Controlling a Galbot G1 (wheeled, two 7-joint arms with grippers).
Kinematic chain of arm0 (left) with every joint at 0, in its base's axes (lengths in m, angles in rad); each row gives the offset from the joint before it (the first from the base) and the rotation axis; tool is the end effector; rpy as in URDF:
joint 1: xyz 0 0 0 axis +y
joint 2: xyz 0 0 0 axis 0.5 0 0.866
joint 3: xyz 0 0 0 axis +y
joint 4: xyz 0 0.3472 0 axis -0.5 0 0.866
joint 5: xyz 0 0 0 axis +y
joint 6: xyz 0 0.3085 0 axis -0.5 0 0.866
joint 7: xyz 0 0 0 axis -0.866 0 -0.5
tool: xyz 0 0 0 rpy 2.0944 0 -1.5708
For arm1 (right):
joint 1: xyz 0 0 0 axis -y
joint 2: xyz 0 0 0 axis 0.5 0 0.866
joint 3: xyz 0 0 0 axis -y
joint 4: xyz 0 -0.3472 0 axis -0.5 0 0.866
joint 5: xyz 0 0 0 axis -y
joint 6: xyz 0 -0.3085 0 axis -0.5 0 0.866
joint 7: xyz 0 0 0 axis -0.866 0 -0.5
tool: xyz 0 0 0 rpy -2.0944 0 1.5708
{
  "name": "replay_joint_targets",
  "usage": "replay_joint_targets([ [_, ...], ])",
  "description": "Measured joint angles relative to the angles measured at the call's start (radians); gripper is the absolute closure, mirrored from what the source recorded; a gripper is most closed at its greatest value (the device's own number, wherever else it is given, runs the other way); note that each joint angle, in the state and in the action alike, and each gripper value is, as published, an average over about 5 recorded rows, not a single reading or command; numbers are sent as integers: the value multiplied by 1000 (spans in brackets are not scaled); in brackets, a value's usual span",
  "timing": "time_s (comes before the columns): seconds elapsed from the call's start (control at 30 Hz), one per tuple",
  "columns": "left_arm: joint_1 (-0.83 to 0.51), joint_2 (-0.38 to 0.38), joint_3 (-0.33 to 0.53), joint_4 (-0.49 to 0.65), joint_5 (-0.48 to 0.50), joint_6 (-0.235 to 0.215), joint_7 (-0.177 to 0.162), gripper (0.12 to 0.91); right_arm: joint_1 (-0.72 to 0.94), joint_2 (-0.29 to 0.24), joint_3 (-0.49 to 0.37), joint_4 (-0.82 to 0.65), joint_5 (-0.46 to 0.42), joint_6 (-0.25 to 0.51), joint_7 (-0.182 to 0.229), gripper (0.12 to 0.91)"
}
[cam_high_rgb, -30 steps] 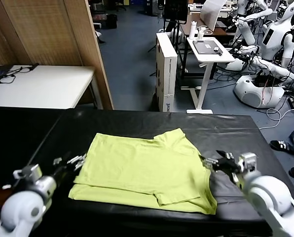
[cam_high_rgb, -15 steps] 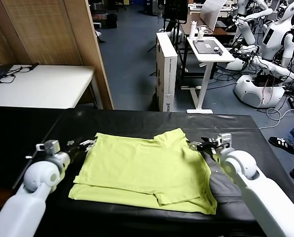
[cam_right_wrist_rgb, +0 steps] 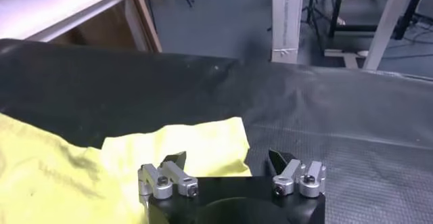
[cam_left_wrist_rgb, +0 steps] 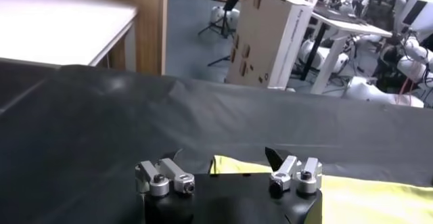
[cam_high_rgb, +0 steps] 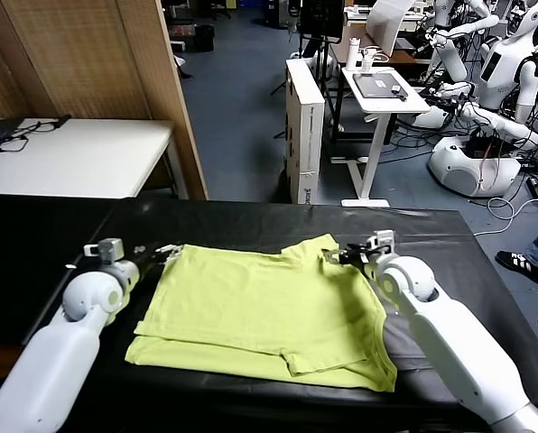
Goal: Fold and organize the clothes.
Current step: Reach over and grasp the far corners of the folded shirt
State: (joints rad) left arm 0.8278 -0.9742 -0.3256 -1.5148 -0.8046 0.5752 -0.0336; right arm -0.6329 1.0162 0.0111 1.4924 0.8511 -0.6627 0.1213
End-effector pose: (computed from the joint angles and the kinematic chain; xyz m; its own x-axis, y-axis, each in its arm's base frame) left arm 0.3678 0.1547 -0.2618 -0.8534 0.1800 0.4892 0.1113 0.9798 -0.1663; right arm 0.4044 -0.0674 -0.2538 -0.7577 -0.2989 0.5801 -0.2880 0.9509 0.1138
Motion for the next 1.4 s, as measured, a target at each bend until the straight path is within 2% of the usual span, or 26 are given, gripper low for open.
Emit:
replay_joint_targets([
  [0.33,-56,-18,36,66,15,-2,2,123,-7,-2,6,3,3,-2,0,118],
  [0.57,-67,-30,50,97,37,1,17,136,-6,-4,7,3,4,-2,0,121],
  [0.67,-71,-35,53,107,46,-2,21,173,-6,-5,6,3,4,-3,0,166],
  [0.77,-77,-41,53,117,50,-6,22,215,-6,-7,5,3,4,-3,0,272],
  [0.9,-79,-44,54,122,51,-9,25,351,-6,-10,5,1,5,-3,-1,405],
  [1.03,-74,-44,54,122,55,-11,32,603,-8,-10,6,-1,5,-1,-2,574],
  [1.17,-66,-43,54,119,65,-14,42,809,-11,-10,10,0,5,4,-2,784],
  [1.27,-60,-42,54,111,70,-18,48,872,-12,-10,13,2,5,10,-2,870],
  [1.4,-53,-40,54,96,73,-27,51,882,-15,-9,19,8,8,28,-2,885],
])
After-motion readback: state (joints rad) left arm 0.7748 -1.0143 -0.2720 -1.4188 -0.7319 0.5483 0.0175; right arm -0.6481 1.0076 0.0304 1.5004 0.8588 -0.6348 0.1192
